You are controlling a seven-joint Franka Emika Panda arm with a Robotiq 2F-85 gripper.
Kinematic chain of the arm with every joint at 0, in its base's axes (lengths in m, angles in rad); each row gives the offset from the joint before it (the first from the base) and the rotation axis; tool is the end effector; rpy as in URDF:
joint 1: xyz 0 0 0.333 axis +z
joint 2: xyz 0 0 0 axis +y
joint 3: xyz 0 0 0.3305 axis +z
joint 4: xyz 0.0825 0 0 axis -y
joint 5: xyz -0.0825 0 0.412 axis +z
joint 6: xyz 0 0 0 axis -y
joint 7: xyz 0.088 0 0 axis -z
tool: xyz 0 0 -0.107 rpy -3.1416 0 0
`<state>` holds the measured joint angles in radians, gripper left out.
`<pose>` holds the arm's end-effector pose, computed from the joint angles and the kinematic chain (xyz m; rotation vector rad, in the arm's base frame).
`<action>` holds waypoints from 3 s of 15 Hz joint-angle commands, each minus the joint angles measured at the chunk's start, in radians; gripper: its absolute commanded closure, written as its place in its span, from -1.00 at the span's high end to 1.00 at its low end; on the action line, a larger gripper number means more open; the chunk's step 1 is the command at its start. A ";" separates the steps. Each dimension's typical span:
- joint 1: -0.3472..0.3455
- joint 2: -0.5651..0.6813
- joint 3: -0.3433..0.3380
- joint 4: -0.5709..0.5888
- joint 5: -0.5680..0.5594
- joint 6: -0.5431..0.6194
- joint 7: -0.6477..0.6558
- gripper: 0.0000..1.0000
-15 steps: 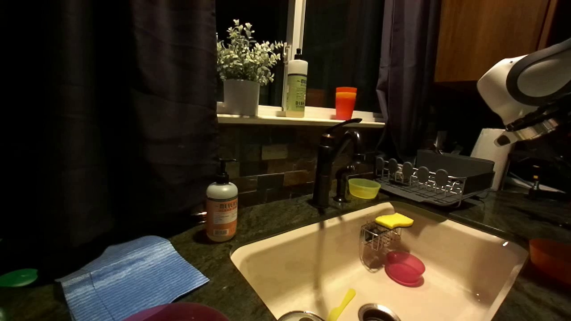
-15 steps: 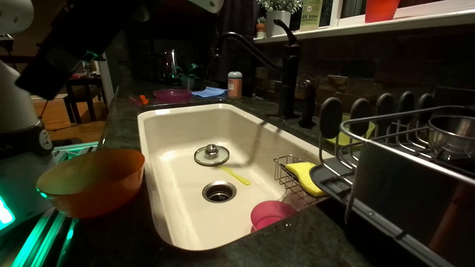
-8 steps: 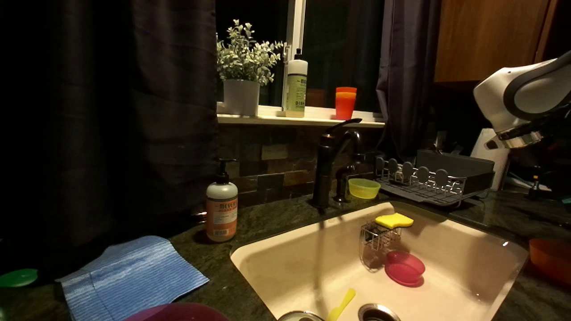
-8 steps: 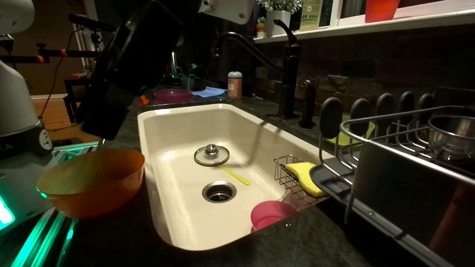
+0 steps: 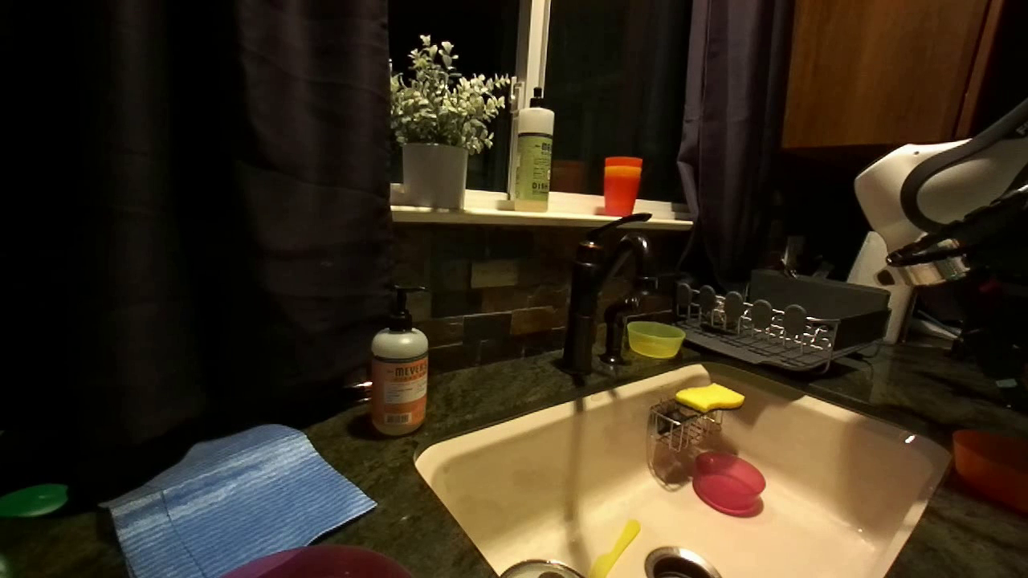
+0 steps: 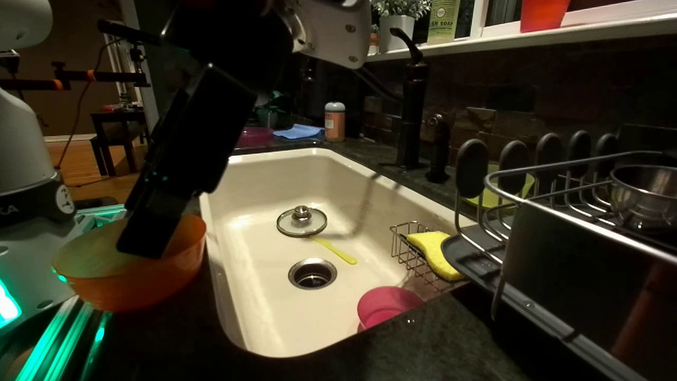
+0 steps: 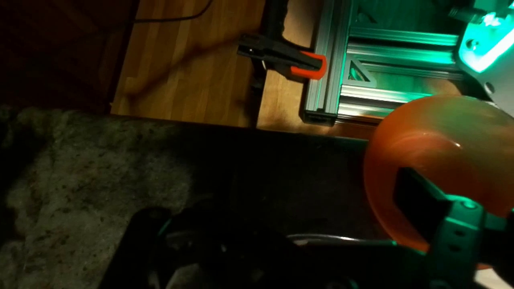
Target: Put the orange bowl side down on the plate rack
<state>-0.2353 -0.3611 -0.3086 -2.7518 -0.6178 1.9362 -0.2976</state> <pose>0.2787 -0.2024 0.2909 2.8198 0.2240 -0.8131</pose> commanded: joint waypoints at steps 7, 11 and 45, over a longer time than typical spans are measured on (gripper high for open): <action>-0.033 0.071 0.013 0.000 0.015 -0.013 0.102 1.00; -0.028 0.094 0.022 0.002 0.023 -0.005 0.143 1.00; -0.025 -0.045 0.161 0.090 0.100 -0.055 0.318 -0.98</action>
<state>-0.2784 -0.3227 -0.2015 -2.6875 -0.4751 1.9681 -0.0432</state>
